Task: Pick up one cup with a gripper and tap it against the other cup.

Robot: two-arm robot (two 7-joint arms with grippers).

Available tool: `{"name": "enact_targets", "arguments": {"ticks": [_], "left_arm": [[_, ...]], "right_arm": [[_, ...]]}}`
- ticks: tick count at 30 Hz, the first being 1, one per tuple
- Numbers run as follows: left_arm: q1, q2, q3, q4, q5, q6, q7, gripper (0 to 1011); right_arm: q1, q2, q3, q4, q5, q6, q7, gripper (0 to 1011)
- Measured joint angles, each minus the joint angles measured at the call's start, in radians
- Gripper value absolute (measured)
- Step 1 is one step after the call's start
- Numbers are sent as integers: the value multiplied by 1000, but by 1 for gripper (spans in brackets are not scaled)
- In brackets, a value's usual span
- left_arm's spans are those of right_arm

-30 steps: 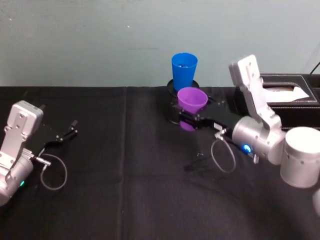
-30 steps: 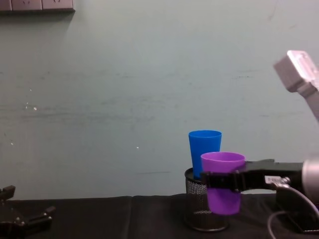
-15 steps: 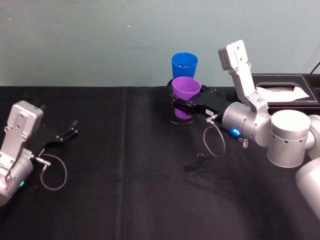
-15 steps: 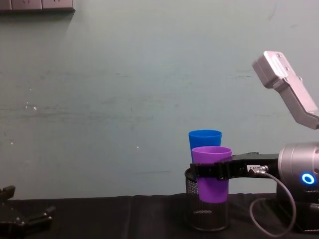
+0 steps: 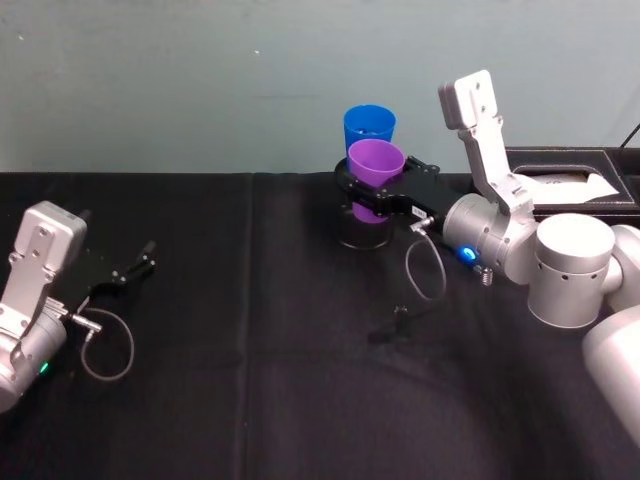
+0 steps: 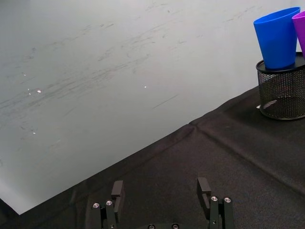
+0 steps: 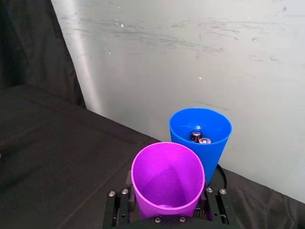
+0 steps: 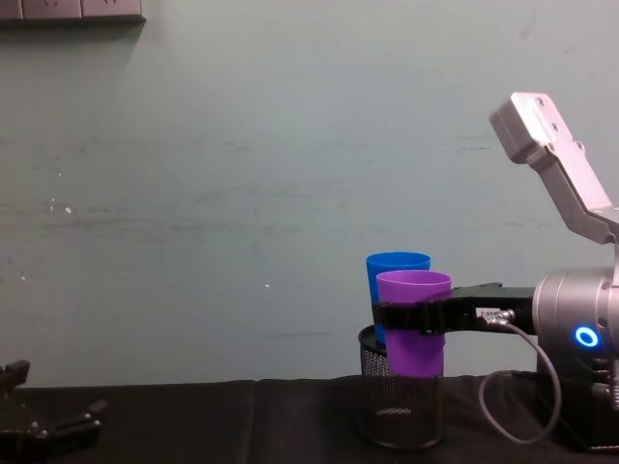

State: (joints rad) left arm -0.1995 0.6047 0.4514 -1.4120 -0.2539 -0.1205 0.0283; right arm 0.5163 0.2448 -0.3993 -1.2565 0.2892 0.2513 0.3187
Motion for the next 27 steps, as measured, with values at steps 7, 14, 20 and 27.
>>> {"name": "enact_targets", "arguments": {"ticks": [7, 14, 20, 27], "left_arm": [[0, 0, 0, 0, 0, 0, 0, 1000], [0, 0, 0, 0, 0, 0, 0, 1000], [0, 0, 0, 0, 0, 0, 0, 1000], [0, 0, 0, 0, 0, 0, 0, 1000]], "right_arm": [[1, -3, 2, 5, -1, -5, -1, 720], [23, -18, 11, 49, -2, -11, 6, 719], [28, -23, 14, 56, -4, -11, 8, 720], [28, -22, 14, 55, -3, -11, 10, 720]]}}
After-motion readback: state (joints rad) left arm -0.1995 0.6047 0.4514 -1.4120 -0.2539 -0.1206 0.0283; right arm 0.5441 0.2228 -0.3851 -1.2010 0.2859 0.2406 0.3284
